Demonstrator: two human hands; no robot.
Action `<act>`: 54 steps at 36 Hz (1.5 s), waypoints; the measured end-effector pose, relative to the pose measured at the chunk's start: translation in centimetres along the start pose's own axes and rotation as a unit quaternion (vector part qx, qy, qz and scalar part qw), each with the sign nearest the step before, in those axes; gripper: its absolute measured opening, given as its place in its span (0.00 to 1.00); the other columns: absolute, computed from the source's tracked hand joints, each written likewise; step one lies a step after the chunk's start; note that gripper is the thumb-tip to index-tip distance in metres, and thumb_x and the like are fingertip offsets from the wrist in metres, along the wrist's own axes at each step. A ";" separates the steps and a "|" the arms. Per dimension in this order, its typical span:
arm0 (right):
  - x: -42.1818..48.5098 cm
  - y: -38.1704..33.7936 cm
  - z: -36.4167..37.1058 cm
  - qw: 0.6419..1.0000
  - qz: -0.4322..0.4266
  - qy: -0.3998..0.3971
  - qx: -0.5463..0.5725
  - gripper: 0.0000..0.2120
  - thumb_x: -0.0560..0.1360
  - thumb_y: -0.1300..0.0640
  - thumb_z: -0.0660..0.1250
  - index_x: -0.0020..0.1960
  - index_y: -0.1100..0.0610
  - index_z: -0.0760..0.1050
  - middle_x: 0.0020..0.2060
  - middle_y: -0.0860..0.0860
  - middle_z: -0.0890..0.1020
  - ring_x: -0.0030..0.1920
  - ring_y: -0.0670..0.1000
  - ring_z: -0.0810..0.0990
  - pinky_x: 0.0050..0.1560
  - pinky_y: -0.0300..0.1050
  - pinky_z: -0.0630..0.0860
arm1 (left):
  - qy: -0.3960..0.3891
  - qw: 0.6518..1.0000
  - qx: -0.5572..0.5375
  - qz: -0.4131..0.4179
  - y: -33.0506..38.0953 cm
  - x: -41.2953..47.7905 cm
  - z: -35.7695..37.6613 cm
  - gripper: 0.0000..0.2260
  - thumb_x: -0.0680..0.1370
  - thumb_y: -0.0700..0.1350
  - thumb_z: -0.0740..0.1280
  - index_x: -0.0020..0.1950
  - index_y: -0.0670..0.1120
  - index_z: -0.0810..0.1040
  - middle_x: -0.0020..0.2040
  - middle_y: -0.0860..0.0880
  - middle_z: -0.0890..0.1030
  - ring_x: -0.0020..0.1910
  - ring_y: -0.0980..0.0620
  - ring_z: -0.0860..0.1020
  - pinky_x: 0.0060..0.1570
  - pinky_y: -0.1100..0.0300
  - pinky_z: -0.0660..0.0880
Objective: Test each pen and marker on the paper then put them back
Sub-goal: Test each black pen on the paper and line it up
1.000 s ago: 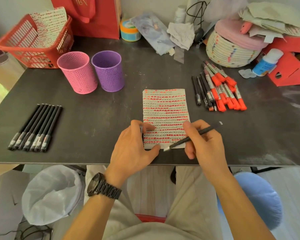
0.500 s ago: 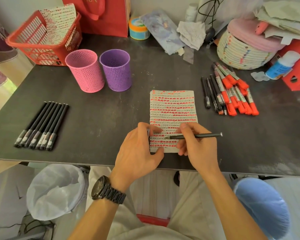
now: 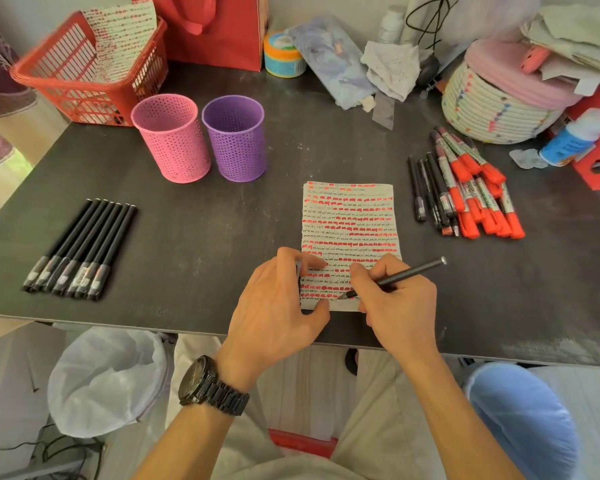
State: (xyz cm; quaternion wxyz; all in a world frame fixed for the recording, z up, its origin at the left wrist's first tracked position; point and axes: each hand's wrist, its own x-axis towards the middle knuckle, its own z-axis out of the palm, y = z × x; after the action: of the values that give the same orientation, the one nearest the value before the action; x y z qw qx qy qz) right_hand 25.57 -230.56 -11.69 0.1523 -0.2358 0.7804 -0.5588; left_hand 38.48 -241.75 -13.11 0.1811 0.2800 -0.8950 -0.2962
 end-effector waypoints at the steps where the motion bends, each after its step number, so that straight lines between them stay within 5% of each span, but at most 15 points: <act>1: 0.0 0.0 0.0 1.000 0.000 -0.001 -0.002 0.15 0.75 0.56 0.73 0.33 0.55 0.74 0.24 0.51 0.79 0.23 0.48 0.78 0.24 0.39 0.74 | 0.001 1.000 0.001 0.000 0.0 0.0 0.0 0.21 0.72 0.55 0.69 0.58 0.57 0.63 0.56 0.61 0.78 0.50 0.62 0.72 0.48 0.73 0.66; 29: 0.1 0.7 0.1 0.999 -0.022 0.006 -0.037 0.14 0.75 0.57 0.72 0.33 0.55 0.73 0.26 0.52 0.79 0.29 0.54 0.80 0.29 0.47 0.79 | -0.001 1.000 0.004 -0.009 -0.1 -0.1 0.1 0.21 0.72 0.57 0.69 0.60 0.57 0.64 0.54 0.65 0.74 0.49 0.62 0.73 0.47 0.73 0.68; 38: 0.1 0.6 0.1 0.998 -0.032 0.006 -0.048 0.15 0.75 0.57 0.72 0.32 0.54 0.73 0.27 0.51 0.79 0.27 0.51 0.79 0.28 0.41 0.76 | -0.009 1.000 0.010 -0.017 -0.3 -0.1 0.2 0.22 0.72 0.58 0.69 0.60 0.60 0.62 0.55 0.63 0.76 0.50 0.62 0.75 0.46 0.75 0.67; 45: 0.0 0.4 -0.1 0.998 -0.025 -0.002 -0.055 0.14 0.75 0.57 0.72 0.33 0.57 0.72 0.26 0.52 0.78 0.29 0.55 0.79 0.30 0.51 0.80 | -0.011 1.000 0.010 -0.016 -0.4 0.0 0.3 0.22 0.72 0.58 0.69 0.59 0.62 0.61 0.55 0.65 0.75 0.50 0.63 0.74 0.47 0.75 0.67; 51: -0.2 0.5 -0.1 0.998 -0.022 -0.011 -0.054 0.15 0.75 0.58 0.72 0.33 0.53 0.72 0.26 0.50 0.78 0.28 0.48 0.79 0.29 0.35 0.73 | -0.008 1.000 -0.001 -0.013 -0.4 -0.1 0.3 0.21 0.71 0.59 0.68 0.59 0.62 0.61 0.56 0.64 0.77 0.52 0.61 0.75 0.48 0.73 0.70; 54: -0.4 0.3 -0.2 0.998 -0.031 -0.003 -0.056 0.16 0.76 0.56 0.72 0.32 0.54 0.71 0.25 0.50 0.78 0.27 0.49 0.78 0.28 0.40 0.74 | -0.011 1.000 0.001 -0.012 -0.5 -0.1 0.4 0.22 0.71 0.59 0.68 0.59 0.63 0.60 0.56 0.65 0.76 0.52 0.62 0.76 0.48 0.72 0.71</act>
State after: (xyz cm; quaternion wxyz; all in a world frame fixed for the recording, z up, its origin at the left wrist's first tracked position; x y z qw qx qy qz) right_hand 25.69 -230.11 -11.94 0.1240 -0.2701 0.8022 -0.5178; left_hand 38.52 -241.89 -13.72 0.1676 0.2877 -0.8937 -0.3007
